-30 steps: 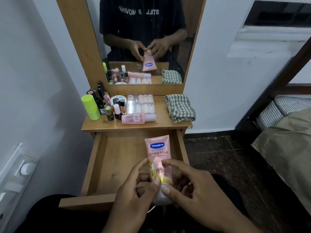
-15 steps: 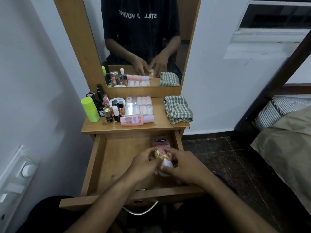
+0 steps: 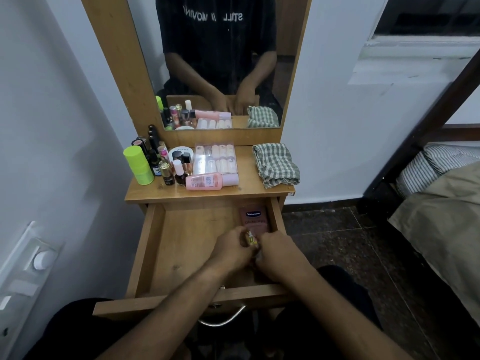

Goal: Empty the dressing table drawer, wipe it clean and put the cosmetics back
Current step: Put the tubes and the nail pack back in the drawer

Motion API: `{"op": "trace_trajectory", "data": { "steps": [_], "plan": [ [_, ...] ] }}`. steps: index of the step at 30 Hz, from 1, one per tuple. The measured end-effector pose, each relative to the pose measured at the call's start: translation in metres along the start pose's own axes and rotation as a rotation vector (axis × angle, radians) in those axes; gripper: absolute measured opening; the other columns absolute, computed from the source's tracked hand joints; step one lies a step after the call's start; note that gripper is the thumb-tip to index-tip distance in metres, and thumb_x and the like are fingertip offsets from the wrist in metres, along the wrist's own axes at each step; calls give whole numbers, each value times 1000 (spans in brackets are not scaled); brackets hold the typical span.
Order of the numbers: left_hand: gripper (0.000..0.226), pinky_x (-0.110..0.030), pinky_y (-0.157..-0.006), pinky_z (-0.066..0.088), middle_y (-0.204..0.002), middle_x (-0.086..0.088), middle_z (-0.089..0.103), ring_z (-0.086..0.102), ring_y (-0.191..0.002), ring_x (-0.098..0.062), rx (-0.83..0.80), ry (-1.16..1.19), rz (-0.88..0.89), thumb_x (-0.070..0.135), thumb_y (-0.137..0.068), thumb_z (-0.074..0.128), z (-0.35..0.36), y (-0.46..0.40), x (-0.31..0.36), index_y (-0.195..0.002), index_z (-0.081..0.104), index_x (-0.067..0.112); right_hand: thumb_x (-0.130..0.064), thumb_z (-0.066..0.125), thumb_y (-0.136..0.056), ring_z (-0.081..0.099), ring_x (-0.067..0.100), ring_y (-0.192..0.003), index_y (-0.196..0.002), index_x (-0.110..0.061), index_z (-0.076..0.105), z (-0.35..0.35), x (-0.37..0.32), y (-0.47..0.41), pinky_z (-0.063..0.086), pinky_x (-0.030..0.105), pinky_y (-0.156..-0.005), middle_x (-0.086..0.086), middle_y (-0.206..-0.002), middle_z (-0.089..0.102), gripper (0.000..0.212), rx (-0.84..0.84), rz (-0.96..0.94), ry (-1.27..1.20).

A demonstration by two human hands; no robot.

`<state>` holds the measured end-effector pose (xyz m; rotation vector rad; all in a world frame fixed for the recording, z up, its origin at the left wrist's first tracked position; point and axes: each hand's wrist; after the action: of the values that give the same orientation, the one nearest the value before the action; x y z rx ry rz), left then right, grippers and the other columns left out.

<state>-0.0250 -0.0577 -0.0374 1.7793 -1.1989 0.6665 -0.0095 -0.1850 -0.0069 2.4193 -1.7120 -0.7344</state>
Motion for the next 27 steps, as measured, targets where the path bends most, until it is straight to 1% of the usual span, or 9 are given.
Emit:
{"op": "trace_trajectory", "data": {
  "steps": [3, 7, 13, 15, 18, 20, 22, 25, 27],
  "plan": [
    [47, -9, -73, 47, -123, -1, 68, 60, -100, -10, 18, -9, 14, 17, -87, 76, -2, 0, -2, -132, 63, 18, -26, 62, -92, 62, 21, -94, -110, -15, 63, 9, 0, 1, 56, 33, -83, 6, -108, 63, 21, 60, -5, 36],
    [37, -3, -50, 44, -96, 6, 66, 57, -74, 2, 39, 19, 21, 11, -85, 77, -1, -4, -4, -122, 68, 12, -28, 62, -91, 62, 21, -95, -112, -19, 65, 11, -1, 3, 57, 33, -81, 5, -109, 62, 23, 176, 9, 82],
    [41, -5, -53, 44, -103, 6, 65, 59, -88, -4, 42, -19, 55, 21, -88, 75, -1, -5, -7, -128, 66, 16, -35, 68, -83, 63, 20, -95, -110, -24, 65, 5, 0, 5, 56, 30, -78, 3, -109, 62, 29, 212, 4, 79],
    [36, -7, -63, 45, -101, 9, 68, 61, -91, -7, 56, 4, 39, 26, -91, 70, -1, -5, -8, -127, 67, 19, -37, 71, -78, 64, 20, -97, -113, -29, 66, -8, -1, 4, 56, 30, -80, 0, -111, 64, 36, 244, -29, 79],
    [22, -33, -75, 61, -93, 1, 74, 72, -81, -18, 97, 193, -18, 29, -96, 62, -1, -7, -8, -113, 71, 19, -33, 75, -80, 61, 15, -103, -116, -32, 69, -34, -8, -2, 50, 27, -82, -6, -110, 65, 37, 324, -182, 74],
    [16, -32, -65, 61, -89, -2, 74, 73, -73, -21, 152, 278, -58, 29, -99, 59, -3, -5, -4, -98, 72, 19, -35, 78, -79, 62, 13, -101, -114, -33, 71, -50, -18, -11, 52, 28, -82, -8, -107, 67, 36, 373, -269, 51],
    [15, -27, -59, 59, -89, -4, 74, 73, -72, -19, 173, 305, -69, 27, -97, 61, -5, -4, -4, -102, 71, 16, -38, 77, -82, 62, 11, -96, -118, -32, 71, -62, -27, -28, 52, 29, -83, -7, -107, 68, 37, 448, -314, -23],
    [16, -37, -75, 61, -88, 2, 73, 73, -76, -17, 296, 290, 65, 23, -95, 64, -9, 0, -6, -107, 70, 16, -35, 75, -86, 62, 13, -95, -121, -29, 69, -73, -38, -55, 52, 31, -84, -4, -113, 66, 36, 556, -331, -96],
    [15, -36, -75, 60, -88, 11, 70, 71, -77, -11, 475, 214, 233, 20, -93, 65, -19, 4, -5, -108, 69, 20, -33, 77, -85, 62, 14, -98, -121, -28, 69, -76, -39, -69, 54, 34, -89, -3, -114, 67, 38, 583, -324, -140]
  ]
}}
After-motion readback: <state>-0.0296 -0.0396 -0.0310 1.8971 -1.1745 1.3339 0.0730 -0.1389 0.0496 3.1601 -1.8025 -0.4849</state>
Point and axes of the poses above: each hand's wrist, its own y-axis away from the middle knuckle, its own z-axis out of the palm, x = y × z
